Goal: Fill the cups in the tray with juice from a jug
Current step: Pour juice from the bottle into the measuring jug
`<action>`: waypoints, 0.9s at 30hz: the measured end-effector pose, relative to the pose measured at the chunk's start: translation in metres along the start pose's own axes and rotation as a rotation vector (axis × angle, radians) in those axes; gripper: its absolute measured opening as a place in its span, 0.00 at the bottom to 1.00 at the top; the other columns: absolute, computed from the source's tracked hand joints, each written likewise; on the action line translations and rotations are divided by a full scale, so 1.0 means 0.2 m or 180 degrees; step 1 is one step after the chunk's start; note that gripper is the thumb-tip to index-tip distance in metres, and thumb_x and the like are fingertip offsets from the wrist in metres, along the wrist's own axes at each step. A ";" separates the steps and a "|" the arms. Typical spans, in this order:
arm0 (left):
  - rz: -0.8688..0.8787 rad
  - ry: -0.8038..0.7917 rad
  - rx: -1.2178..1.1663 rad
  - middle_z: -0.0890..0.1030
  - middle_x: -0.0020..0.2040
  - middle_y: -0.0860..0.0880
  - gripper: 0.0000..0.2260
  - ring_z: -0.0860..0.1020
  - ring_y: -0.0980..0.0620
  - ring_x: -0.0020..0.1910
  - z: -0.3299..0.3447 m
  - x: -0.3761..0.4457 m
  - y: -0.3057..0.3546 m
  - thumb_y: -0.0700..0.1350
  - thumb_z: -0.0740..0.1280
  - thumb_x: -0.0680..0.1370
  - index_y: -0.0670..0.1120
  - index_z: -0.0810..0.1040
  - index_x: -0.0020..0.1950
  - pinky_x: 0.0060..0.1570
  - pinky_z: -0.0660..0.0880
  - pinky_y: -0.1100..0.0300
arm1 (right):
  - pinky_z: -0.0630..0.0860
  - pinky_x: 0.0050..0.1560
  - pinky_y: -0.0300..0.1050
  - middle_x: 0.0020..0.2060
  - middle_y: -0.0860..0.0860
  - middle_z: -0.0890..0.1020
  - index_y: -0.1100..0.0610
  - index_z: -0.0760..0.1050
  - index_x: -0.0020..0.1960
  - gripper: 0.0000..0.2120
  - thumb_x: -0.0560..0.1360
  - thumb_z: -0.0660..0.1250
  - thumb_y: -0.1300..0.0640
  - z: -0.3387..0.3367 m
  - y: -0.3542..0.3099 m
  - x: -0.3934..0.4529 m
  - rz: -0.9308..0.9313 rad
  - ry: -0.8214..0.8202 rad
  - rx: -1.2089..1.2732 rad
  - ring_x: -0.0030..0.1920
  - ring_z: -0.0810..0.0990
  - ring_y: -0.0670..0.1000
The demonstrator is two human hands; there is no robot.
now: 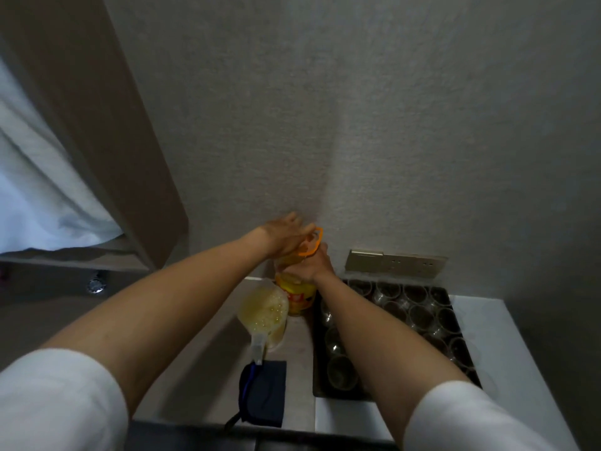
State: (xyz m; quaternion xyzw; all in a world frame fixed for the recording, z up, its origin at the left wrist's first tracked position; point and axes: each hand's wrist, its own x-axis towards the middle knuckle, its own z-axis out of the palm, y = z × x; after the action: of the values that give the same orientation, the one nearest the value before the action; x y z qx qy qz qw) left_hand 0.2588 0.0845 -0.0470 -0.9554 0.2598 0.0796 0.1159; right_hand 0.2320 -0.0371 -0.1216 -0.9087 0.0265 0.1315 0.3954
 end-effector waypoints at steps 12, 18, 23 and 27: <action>-0.0285 0.0322 -0.1274 0.63 0.79 0.37 0.30 0.66 0.37 0.76 0.21 -0.20 -0.08 0.53 0.57 0.86 0.41 0.51 0.82 0.72 0.66 0.48 | 0.68 0.70 0.53 0.75 0.64 0.60 0.52 0.42 0.83 0.65 0.63 0.85 0.46 0.21 0.06 -0.25 0.0502 0.0726 0.0989 0.74 0.66 0.66; -0.0195 0.0080 -0.1233 0.74 0.68 0.38 0.17 0.73 0.37 0.67 0.34 -0.40 -0.06 0.45 0.62 0.82 0.41 0.68 0.69 0.61 0.72 0.49 | 0.68 0.70 0.52 0.74 0.64 0.63 0.56 0.49 0.82 0.57 0.67 0.83 0.48 0.36 0.08 -0.39 0.0667 0.0928 0.1486 0.74 0.66 0.64; 0.0243 -0.0417 -0.0372 0.68 0.69 0.43 0.29 0.68 0.40 0.68 0.41 -0.50 -0.01 0.43 0.69 0.72 0.44 0.65 0.72 0.60 0.73 0.49 | 0.69 0.68 0.55 0.74 0.63 0.66 0.57 0.52 0.80 0.42 0.77 0.73 0.47 0.50 0.10 -0.52 0.1077 0.0815 0.1170 0.71 0.70 0.65; 0.0314 -0.1000 -0.0107 0.51 0.81 0.45 0.49 0.54 0.40 0.78 0.45 -0.49 0.00 0.48 0.76 0.70 0.50 0.49 0.82 0.73 0.65 0.43 | 0.69 0.70 0.55 0.74 0.61 0.70 0.57 0.54 0.81 0.40 0.79 0.67 0.41 0.64 0.14 -0.58 0.1294 0.0530 0.1202 0.71 0.72 0.64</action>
State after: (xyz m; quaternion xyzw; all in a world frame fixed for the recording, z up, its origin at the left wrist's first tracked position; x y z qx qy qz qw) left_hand 0.1677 0.1549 -0.1126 -0.9191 0.2837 0.2379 0.1350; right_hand 0.0886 0.0305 -0.1942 -0.8027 0.2645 0.1258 0.5195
